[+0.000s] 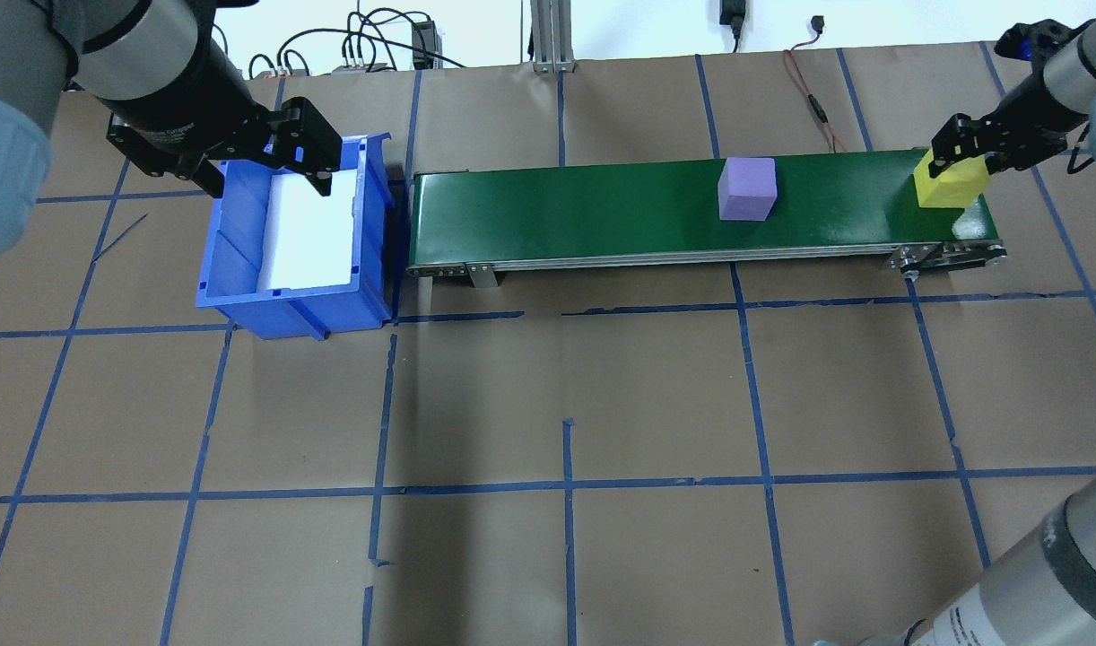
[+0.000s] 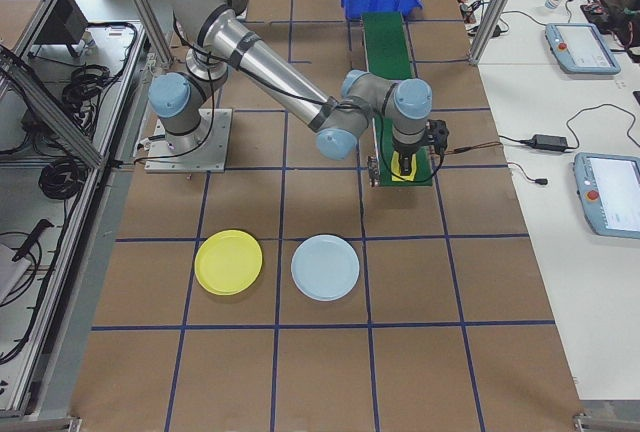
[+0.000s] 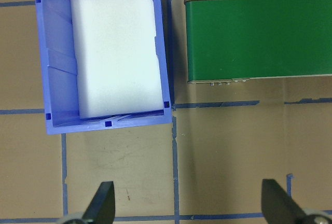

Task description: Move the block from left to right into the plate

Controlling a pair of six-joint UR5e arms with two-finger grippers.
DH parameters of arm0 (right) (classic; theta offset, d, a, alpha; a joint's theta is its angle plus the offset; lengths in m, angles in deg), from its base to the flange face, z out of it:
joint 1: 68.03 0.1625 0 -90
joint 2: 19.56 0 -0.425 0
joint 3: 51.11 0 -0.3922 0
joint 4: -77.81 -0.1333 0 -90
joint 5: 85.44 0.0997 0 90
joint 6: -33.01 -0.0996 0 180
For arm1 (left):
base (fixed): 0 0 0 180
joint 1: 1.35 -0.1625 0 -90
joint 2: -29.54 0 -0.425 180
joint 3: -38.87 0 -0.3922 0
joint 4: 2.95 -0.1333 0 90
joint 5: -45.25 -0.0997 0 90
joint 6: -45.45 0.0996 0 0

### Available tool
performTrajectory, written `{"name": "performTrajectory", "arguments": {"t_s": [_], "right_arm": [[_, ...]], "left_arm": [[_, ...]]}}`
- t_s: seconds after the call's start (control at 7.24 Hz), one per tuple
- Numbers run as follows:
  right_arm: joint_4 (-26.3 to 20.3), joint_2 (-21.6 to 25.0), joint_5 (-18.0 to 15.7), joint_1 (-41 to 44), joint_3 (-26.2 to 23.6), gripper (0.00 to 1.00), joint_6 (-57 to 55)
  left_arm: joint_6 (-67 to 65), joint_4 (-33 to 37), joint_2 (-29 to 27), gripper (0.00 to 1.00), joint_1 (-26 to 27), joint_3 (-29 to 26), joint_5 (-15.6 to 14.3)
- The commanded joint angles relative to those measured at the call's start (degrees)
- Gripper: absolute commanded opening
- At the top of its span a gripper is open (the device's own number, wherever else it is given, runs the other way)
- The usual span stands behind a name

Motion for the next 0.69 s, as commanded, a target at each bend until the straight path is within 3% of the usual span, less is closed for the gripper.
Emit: {"name": "performTrajectory", "arguments": {"t_s": [0.0,0.14,0.28,0.55], "right_arm": [[-7.9,12.0,-1.8,-10.5,-11.0,0.23,9.1],[-7.6,16.2,-4.3,-16.9,-17.9,0.23,14.7],[-4.4,16.5,-4.6,-24.0,-21.3,0.23,21.3],[-3.4,16.5,-5.1,-35.2,-23.7,0.24,26.1]], "left_arm": [[0.1,0.1,0.0,1.0,0.1,0.1,0.0],[0.1,0.1,0.0,1.0,0.1,0.1,0.0],[0.1,0.1,0.0,1.0,0.0,0.1,0.0],[0.1,0.1,0.0,1.0,0.1,0.1,0.0]]}}
